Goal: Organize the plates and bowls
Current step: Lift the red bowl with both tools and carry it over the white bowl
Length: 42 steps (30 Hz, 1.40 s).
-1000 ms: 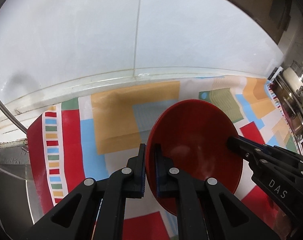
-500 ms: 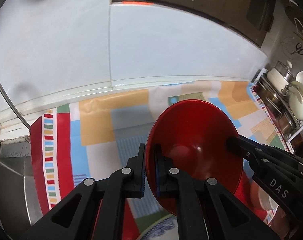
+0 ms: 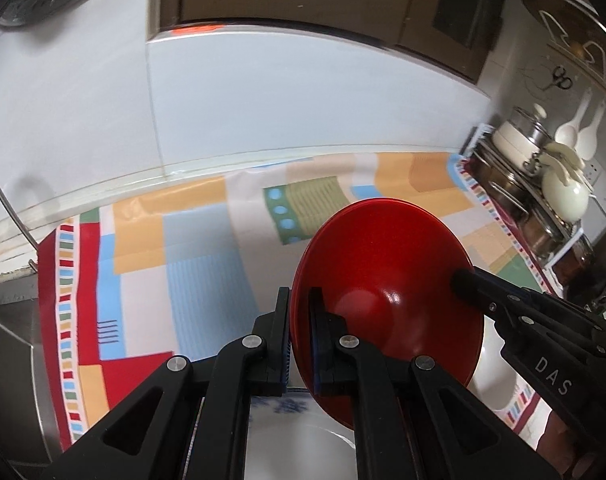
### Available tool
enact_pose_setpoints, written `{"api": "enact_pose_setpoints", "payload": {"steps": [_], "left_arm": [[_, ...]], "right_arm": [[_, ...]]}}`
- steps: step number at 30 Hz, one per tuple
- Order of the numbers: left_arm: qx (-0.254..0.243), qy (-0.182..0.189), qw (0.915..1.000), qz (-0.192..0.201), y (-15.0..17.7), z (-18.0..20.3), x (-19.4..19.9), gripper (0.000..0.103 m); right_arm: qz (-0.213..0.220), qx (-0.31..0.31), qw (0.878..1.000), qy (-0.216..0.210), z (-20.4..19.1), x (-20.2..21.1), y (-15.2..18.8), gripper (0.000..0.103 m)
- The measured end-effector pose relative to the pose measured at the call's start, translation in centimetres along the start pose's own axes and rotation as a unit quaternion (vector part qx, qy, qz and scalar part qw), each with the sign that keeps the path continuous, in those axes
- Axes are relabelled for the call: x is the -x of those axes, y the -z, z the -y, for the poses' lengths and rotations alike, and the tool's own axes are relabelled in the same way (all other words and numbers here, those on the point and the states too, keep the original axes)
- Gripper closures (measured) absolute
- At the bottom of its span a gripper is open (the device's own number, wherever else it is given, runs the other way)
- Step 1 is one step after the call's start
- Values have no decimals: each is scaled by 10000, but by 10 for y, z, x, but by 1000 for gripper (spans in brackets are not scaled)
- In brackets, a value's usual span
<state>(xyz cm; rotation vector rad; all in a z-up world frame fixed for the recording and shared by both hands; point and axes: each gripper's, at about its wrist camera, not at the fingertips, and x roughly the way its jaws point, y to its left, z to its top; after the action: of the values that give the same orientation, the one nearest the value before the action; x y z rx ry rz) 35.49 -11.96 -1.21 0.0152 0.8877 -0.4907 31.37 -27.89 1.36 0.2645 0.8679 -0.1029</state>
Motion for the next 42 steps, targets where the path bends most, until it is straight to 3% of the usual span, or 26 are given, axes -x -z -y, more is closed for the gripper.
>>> {"api": "enact_pose_setpoints", "payload": {"steps": [13,22,34,42], "left_arm": [[-262,233,9994,13,16,79,11,93],[-438,330,9984,-147,30,124,3,93],[-697,364,9954,-555,43,163,-28,93],[-778,308,9935,-778,52,170,-46,93]], "right_arm": [[183,-190,9994,227,66,55,23,94],[112,-416,9986,315,110,71,39,94],[-60,-710,9963,491,157,69,58,94],[-257,-830,9948,534,174,54,70,94]]}}
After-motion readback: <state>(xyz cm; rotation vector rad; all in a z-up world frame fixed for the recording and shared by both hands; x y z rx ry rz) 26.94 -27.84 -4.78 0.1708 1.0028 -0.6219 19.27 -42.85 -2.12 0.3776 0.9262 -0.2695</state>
